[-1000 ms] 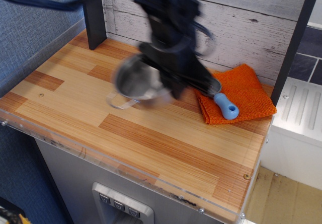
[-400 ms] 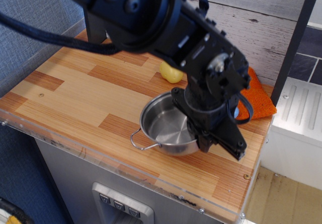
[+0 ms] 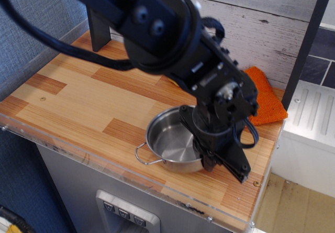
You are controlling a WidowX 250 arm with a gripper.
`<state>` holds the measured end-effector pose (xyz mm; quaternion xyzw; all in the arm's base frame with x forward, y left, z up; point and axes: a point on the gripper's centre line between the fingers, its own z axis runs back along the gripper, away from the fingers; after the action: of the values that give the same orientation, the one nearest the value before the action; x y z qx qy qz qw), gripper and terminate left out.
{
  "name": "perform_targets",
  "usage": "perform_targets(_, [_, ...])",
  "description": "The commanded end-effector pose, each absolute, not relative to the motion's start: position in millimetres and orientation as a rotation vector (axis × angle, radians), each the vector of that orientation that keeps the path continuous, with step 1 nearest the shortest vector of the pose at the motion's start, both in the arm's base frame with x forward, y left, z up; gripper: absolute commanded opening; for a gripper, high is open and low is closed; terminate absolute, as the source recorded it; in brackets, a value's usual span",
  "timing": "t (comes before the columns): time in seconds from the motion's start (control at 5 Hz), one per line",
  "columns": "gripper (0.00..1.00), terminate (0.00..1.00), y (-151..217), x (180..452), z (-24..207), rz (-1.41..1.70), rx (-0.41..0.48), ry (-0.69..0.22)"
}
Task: Move the silver pot to the front corner of the orange cloth
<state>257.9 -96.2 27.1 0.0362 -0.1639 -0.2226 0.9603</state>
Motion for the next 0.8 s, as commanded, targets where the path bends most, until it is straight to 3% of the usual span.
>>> perform_targets(0.0, [0.00, 0.00, -107.6, 258.3, 38.8, -0.483, 0.081, -0.344])
perform_targets(0.2, [1.00, 0.00, -106.0, 258.9, 43.4, -0.444, 0.087, -0.340])
perform_targets(0.6, [1.00, 0.00, -101.4, 261.8, 47.7, -0.416, 0.096, -0.360])
